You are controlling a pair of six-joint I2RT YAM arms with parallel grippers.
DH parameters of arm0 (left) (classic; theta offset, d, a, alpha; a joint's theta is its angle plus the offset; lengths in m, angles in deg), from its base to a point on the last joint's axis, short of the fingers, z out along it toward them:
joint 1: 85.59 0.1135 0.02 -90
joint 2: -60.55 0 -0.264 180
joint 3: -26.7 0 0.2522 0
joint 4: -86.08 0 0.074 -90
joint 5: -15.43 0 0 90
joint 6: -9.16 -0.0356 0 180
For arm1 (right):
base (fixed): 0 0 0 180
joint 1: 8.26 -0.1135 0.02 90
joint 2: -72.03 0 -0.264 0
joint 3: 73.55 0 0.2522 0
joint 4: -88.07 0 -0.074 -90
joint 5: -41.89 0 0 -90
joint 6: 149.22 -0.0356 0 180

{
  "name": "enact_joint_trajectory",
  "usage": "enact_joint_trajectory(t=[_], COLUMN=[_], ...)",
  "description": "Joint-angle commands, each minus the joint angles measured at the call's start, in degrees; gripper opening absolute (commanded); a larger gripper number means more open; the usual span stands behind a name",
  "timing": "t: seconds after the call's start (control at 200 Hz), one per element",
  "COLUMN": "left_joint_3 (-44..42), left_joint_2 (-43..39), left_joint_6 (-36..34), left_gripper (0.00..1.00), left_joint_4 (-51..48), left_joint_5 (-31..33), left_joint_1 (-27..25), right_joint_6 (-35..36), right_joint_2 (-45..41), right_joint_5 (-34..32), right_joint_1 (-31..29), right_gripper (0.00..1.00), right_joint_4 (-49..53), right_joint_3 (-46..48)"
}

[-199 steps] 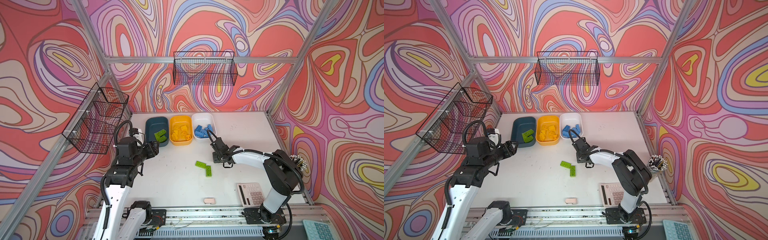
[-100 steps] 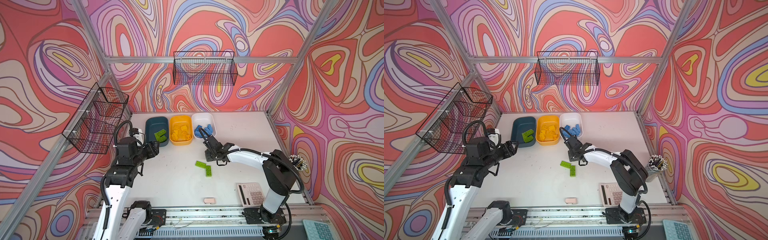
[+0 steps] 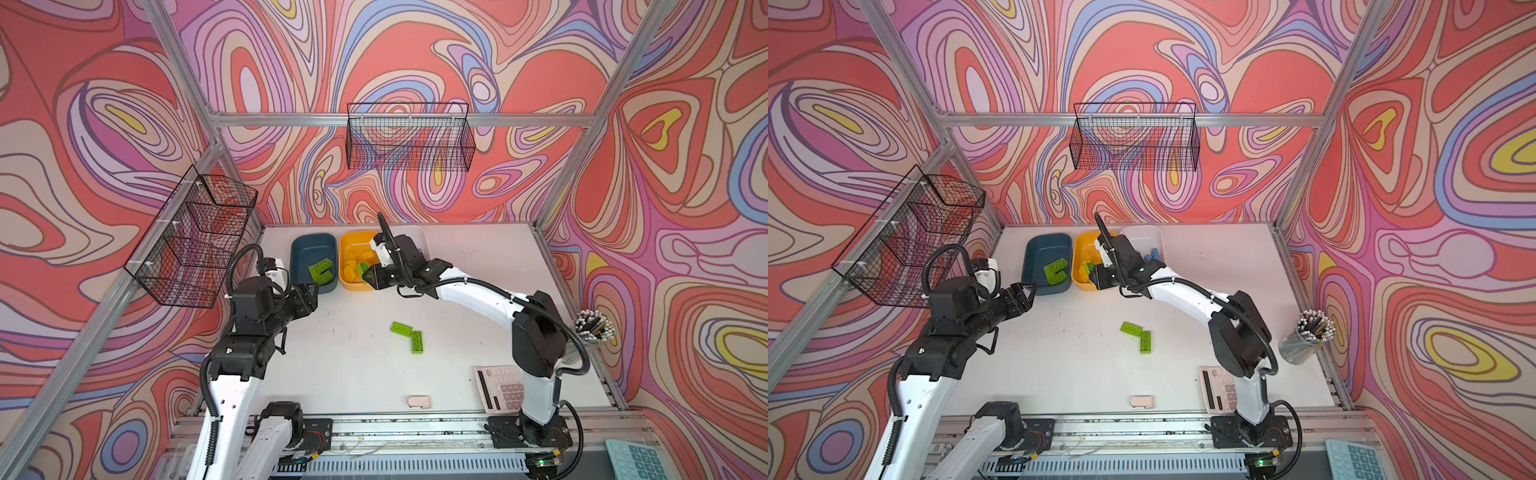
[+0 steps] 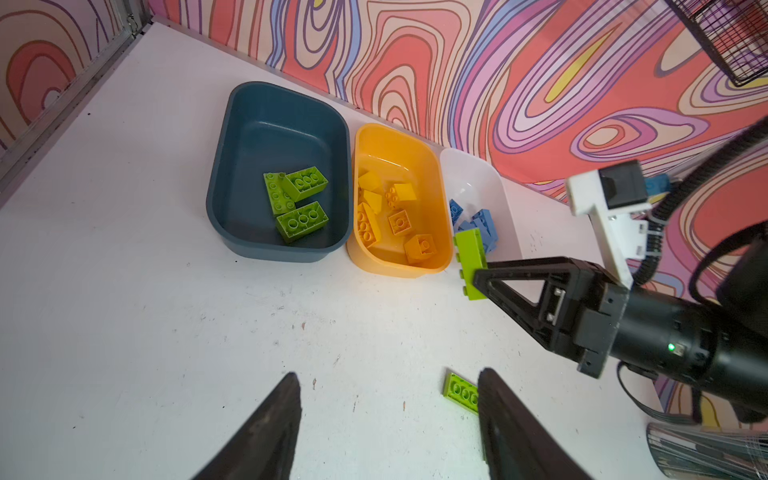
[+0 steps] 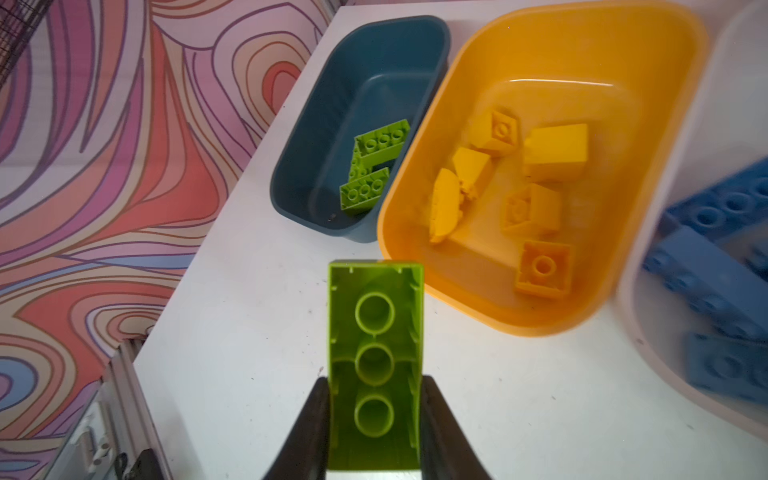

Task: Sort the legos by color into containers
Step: 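Carry the green brick into the dark teal tub and release it with the right gripper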

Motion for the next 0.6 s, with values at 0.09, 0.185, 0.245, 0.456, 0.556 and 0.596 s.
enact_joint_trajectory(t=[0.09, 0.185, 0.245, 0.456, 0.556, 0.596], left_joint_3=[-0.65, -0.65, -0.63, -0.56, -0.56, -0.63], left_joint_2=[-0.42, -0.16, -0.07, 0.46, 0.50, 0.51], left_joint_6=[0.25, 0.43, 0.43, 0.32, 0.34, 0.33], left_gripper=[0.67, 0.67, 0.67, 0.67, 0.67, 0.67], left_joint_4=[1.80, 1.91, 1.91, 1.89, 1.92, 1.94], left_joint_5=[-1.11, -1.72, -1.97, -2.74, -3.11, -3.11], left_joint_1=[0.09, 0.05, 0.05, 0.05, 0.05, 0.05], right_joint_6=[-2.93, -3.72, -3.96, -6.18, -7.27, -7.77], right_joint_2=[8.95, 13.37, 16.07, 26.53, 29.42, 30.17], right_joint_5=[7.63, 8.11, 8.20, 10.06, 9.47, 8.97], right_joint_1=[-0.66, -1.11, -1.55, -2.24, -2.45, -2.46], right_gripper=[0.28, 0.28, 0.28, 0.28, 0.28, 0.28], right_joint_4=[-4.03, -5.03, -6.23, -9.36, -13.04, -14.90], right_joint_3=[-11.00, -16.63, -19.56, -31.54, -33.82, -33.97])
